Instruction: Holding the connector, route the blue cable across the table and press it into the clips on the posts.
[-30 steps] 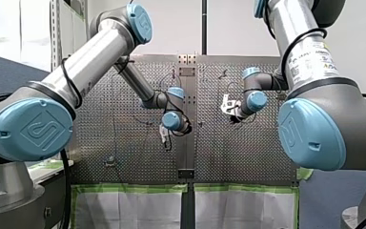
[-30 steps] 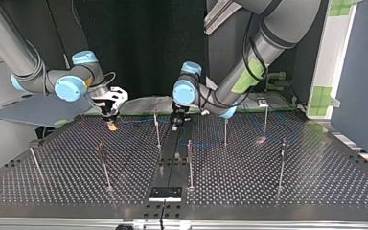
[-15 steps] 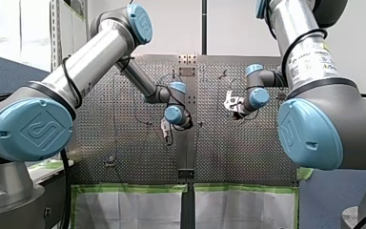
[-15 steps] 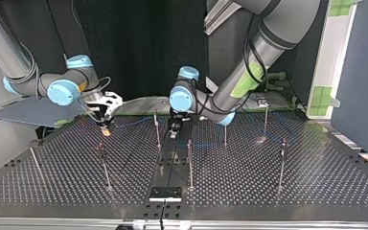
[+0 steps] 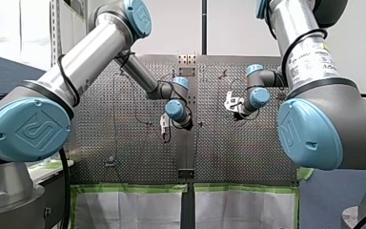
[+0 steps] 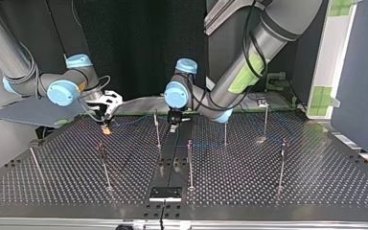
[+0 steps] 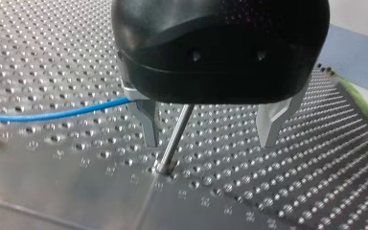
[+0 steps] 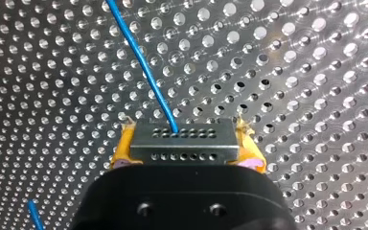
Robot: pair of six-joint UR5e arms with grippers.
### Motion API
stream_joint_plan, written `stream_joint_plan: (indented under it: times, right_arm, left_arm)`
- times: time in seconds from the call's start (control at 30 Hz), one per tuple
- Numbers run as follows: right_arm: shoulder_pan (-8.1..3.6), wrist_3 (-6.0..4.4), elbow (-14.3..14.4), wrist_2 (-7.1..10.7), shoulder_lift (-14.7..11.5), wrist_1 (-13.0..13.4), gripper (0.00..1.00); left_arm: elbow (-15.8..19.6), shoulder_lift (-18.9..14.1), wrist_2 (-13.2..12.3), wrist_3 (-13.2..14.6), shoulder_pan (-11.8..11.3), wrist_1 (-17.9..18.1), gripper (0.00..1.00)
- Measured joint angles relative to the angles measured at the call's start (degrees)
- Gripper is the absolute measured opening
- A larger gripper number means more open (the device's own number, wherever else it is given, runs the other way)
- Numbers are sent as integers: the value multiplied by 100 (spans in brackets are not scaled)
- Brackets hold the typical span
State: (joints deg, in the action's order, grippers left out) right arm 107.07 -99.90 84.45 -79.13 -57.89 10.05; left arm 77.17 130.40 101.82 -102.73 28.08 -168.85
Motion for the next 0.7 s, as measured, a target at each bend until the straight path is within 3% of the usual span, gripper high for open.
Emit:
stream_joint_plan:
  times: [0.17, 0.4, 0.7]
  right_arm:
    - [1, 1, 1, 0, 0, -55, 0]
    - [-4, -3, -1, 3, 0, -109, 0]
    - [-69, -29, -1, 5, -1, -143, 0]
  left_arm:
    - [243, -247, 71, 88, 111, -207, 100]
    - [592, -615, 370, 272, 375, -492, 100]
    - [631, -875, 810, 20, 834, -198, 100]
